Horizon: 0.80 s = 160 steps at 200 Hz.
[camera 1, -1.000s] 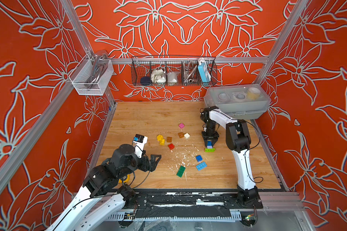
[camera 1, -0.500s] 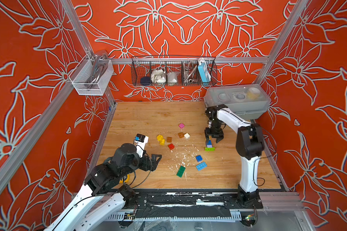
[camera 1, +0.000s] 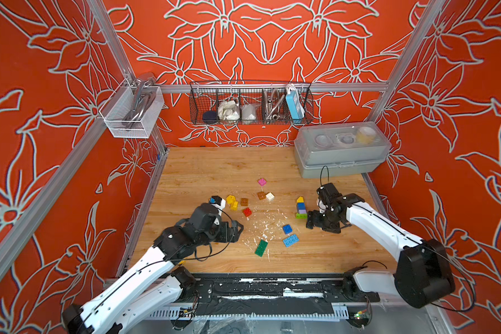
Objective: Assemble the number 1 with lego
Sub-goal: Pick up the lego brick from the center of the board.
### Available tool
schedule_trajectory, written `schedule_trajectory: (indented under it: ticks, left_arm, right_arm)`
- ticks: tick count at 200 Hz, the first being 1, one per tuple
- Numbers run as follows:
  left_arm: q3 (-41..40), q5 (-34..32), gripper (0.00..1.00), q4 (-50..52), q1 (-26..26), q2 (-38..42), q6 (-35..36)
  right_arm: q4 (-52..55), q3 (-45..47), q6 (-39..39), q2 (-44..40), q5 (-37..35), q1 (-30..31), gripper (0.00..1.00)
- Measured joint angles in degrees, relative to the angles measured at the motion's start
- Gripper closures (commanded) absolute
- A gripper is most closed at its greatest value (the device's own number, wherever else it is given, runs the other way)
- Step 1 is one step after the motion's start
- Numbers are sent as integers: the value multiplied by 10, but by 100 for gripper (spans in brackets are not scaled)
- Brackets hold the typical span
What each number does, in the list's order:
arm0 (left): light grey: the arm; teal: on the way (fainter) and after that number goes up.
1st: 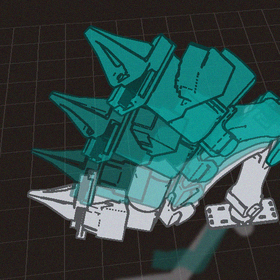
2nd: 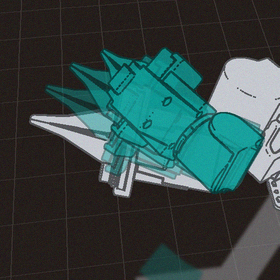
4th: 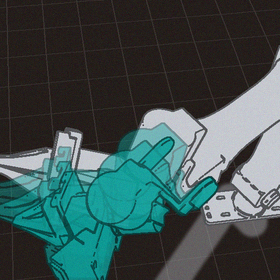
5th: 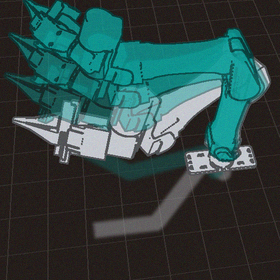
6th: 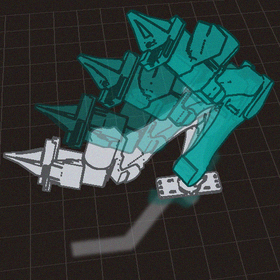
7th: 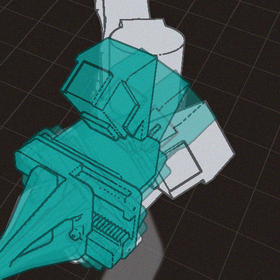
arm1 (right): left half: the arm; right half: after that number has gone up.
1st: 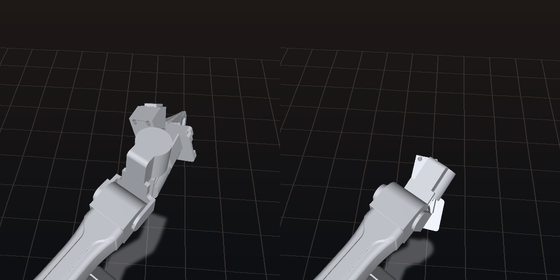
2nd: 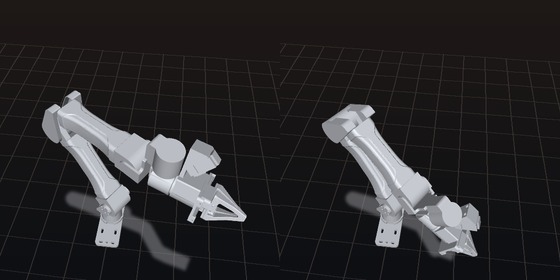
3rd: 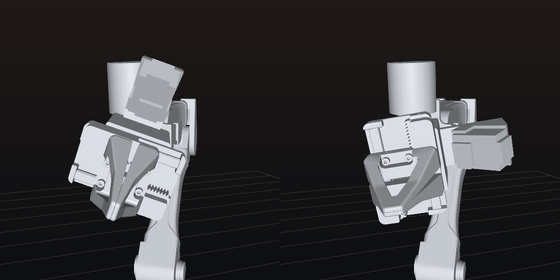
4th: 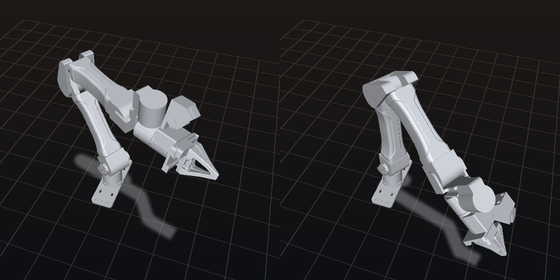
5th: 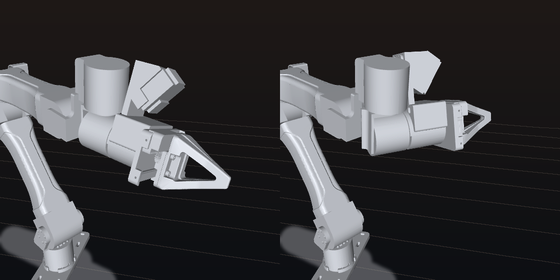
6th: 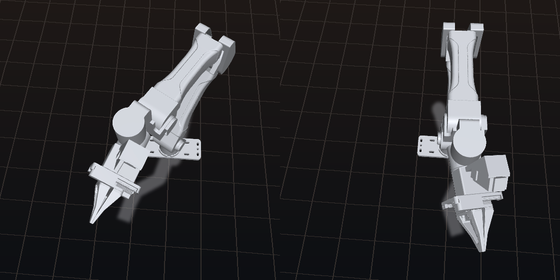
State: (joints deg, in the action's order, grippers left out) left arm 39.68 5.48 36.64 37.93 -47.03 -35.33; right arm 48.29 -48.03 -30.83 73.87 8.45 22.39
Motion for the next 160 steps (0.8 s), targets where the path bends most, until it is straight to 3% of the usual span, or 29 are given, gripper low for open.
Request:
schedule_trajectory:
  ticks: [12,21,51,83,118,160]
  left_arm:
    - [-27,-5,2,-24,32,-44,-38]
    - [-41,-11,2,-40,63,-74,-74]
    - [-70,-37,3,-107,143,-127,-218]
    - [-88,-87,7,-150,192,-141,-371]
    - [-86,-110,17,-213,199,-205,-493]
    - [-34,-113,20,-248,234,-323,-616]
  right_arm:
    - [-3,2,0,-28,-24,29,10]
    - [-8,3,-5,-66,-47,44,0]
    - [-42,39,-24,-222,-140,45,0]
    - [-71,101,-31,-327,-152,40,0]
    - [-76,115,-38,-329,-124,40,0]
    - [-58,100,-41,-227,-100,42,0]
